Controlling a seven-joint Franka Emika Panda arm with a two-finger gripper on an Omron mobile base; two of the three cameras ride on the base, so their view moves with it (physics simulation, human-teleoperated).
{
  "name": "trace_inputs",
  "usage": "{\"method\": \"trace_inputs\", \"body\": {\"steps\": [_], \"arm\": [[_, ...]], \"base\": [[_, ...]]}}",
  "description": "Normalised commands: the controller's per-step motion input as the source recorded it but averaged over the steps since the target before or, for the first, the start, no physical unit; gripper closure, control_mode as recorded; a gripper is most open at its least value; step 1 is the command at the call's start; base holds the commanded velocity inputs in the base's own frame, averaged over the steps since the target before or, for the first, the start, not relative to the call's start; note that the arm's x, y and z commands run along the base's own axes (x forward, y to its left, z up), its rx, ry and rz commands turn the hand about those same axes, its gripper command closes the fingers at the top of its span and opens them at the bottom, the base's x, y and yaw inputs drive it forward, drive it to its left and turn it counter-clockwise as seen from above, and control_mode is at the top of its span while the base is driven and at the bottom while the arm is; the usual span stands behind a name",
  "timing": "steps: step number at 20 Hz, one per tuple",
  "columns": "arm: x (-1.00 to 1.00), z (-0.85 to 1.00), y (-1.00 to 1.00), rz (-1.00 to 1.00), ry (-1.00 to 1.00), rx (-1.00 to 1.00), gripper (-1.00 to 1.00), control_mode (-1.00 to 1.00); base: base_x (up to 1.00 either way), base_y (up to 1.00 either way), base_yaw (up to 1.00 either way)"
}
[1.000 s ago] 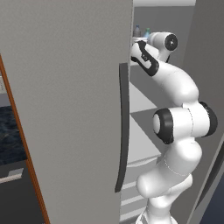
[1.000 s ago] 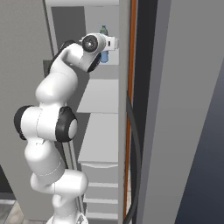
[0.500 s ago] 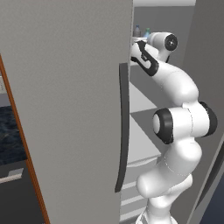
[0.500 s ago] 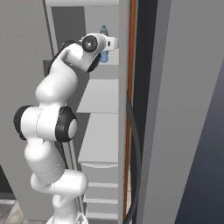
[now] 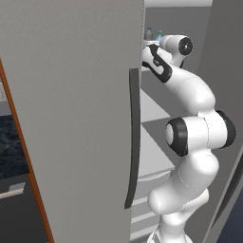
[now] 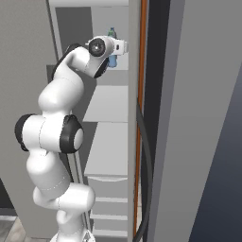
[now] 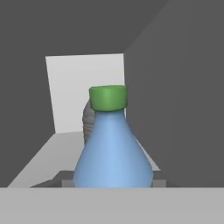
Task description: Take the bottled waters from the counter and place them in the freezer to freeze. Close the freezer door after placing the bottles.
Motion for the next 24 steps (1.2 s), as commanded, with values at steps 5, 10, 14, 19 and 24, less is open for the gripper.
{"method": "trace_inputs", "body": {"steps": [5,10,14,19,24], "arm": [[0.00,0.00,0.00,0.00,0.00,0.00,-1.00,-1.00],[0.00,0.00,0.00,0.00,0.00,0.00,-1.00,-1.00],[0.00,0.00,0.00,0.00,0.00,0.00,-1.00,-1.00],[-0.01,0.00,0.00,0.00,0.00,0.00,-1.00,-1.00],[0.00,0.00,0.00,0.00,0.00,0.00,-1.00,-1.00]], "base": [[0.00,0.00,0.00],[0.00,0.00,0.00],[0.00,0.00,0.00],[0.00,0.00,0.00],[0.00,0.00,0.00]]}}
